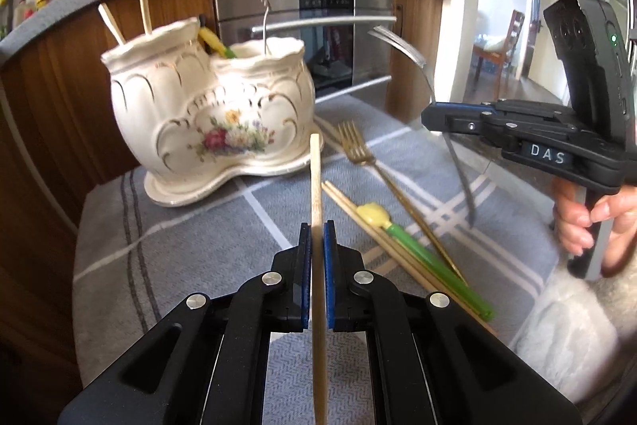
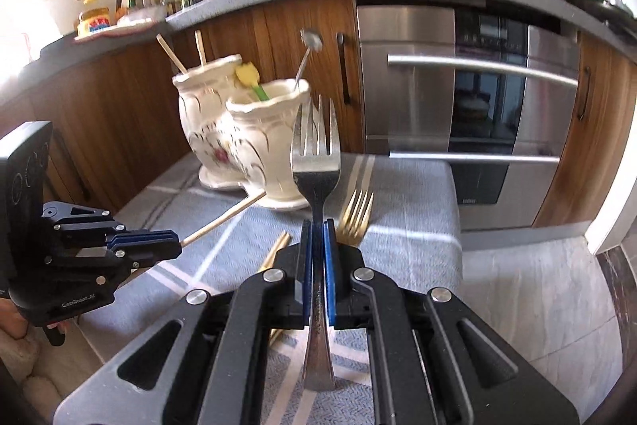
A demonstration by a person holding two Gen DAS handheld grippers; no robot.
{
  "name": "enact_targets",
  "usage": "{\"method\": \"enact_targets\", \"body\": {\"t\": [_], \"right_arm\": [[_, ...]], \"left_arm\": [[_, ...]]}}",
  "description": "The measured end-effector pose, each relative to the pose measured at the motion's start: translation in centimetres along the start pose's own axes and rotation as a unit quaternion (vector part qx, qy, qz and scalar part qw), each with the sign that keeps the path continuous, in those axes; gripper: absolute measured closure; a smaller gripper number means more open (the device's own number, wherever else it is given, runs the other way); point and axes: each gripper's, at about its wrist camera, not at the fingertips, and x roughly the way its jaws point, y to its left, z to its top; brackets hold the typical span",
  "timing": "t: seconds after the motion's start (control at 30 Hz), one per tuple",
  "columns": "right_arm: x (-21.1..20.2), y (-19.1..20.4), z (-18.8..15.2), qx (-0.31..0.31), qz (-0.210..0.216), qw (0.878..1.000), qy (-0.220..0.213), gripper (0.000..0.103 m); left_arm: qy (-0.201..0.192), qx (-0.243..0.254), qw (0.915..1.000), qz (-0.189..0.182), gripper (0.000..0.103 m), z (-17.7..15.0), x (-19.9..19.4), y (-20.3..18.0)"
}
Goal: Organize utensils
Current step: 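Grasp a wooden chopstick with the left tool while the right tool grasps a silver fork, then lift the chopstick and silver fork and carry them over the ceramic holder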
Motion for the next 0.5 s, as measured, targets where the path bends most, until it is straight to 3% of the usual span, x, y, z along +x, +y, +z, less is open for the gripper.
{"method": "enact_targets", "body": {"t": [0.3, 0.5], "right_arm": [[-2.3, 1.3, 0.7, -0.019, -0.015, 0.998, -0.064, 0.098], [-3.7, 2.4, 2.2, -0.021, -0.010, 0.995, -0.096, 0.098]], "left_arm": [[-0.077, 0.003, 0.9970, -0.009, 0.097, 0.9, -3.0, -0.3], [-0.155, 0.008, 0.9878, -0.016, 0.097, 1.8, -5.6, -0.1]]}}
